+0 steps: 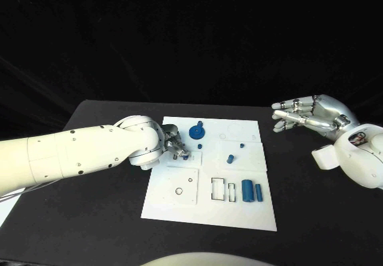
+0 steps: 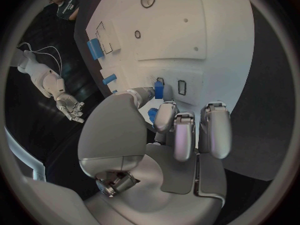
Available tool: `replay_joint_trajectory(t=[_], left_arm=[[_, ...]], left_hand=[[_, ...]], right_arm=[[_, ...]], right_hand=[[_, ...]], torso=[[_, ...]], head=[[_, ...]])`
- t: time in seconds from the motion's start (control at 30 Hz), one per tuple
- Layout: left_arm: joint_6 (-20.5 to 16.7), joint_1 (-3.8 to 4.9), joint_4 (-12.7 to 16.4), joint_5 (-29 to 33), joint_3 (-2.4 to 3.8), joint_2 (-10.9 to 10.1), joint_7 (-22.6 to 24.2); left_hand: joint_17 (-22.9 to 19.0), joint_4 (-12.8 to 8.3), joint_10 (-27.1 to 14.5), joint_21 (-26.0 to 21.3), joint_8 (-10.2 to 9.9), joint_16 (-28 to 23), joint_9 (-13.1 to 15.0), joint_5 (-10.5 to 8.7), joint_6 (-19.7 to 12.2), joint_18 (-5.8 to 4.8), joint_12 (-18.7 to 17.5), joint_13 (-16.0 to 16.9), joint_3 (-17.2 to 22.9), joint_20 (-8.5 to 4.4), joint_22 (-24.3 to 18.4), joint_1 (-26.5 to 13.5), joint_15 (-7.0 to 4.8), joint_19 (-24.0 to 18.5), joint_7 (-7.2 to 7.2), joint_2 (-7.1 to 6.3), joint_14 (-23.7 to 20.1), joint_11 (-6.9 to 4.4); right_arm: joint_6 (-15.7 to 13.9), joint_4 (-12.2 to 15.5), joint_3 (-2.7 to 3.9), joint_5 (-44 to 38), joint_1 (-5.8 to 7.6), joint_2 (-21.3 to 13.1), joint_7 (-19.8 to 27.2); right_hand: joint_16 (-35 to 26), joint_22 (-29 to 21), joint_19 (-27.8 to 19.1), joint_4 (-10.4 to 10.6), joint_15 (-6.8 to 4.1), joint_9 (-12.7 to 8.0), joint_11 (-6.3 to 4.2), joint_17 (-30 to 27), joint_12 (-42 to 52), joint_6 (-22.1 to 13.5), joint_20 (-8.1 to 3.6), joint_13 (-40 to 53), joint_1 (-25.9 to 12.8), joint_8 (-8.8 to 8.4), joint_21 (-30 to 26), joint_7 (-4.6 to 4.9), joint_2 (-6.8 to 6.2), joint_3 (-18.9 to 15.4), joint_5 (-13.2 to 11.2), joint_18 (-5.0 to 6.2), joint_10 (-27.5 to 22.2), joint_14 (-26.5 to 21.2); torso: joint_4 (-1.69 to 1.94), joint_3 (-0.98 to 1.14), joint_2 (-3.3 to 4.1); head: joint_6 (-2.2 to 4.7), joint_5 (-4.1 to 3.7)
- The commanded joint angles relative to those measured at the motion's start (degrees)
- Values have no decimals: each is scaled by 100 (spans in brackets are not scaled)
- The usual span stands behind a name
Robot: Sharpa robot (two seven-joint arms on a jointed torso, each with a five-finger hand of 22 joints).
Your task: Assemble the parts on the task board
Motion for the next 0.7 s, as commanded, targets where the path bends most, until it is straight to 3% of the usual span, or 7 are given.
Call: replay_joint_trajectory(t=[0.03,0.3,0.47,0.7], left_arm=[[193,-40,-14,-37,-26,15,-130],[277,-47,8,-37,-24,-8,-118],[302,-51,25,-37,-21,-26,-103],[239,-53,29,-37,-19,-41,-103]], left_hand=[[1506,-917,31,3,25,18,-3,30,23,-92,4,-3,888,-4,388,22,2,44,-10,58,614,-3],[1506,-924,35,5,25,18,5,48,31,-93,4,-1,900,-3,395,-11,3,46,-16,64,614,-6],[1506,-1006,42,6,46,18,49,289,67,-93,4,4,975,-8,404,-113,-4,47,-26,41,614,-16],[1506,-1041,53,13,61,18,74,374,81,-96,17,18,1008,-12,419,-159,-8,54,-30,37,614,-21]], right_arm=[[52,5,2,5,-3,2,29],[71,-9,2,14,-3,6,34],[83,-28,2,15,-3,20,36],[85,-43,2,14,-3,26,35]], right_hand=[[-42,-12,28,-3,46,-9,-10,-12,14,-38,33,-14,-55,-3,-48,-9,34,-42,53,32,-40,-15],[-45,-16,31,4,48,-10,-9,-13,17,-38,35,-18,-65,-2,-56,-8,48,-48,62,32,-41,-15],[-47,-19,33,8,48,-10,-8,-14,19,-38,37,-20,-71,-1,-61,-8,56,-52,68,33,-42,-14],[-47,-19,33,8,48,-10,-8,-14,19,-38,37,-20,-71,-1,-61,-8,56,-52,68,33,-42,-14]], torso=[[-2,1,-1],[-6,1,0],[3,0,3],[-1,-2,0]], head=[[-2,6],[-31,26],[-25,22],[-24,38]])
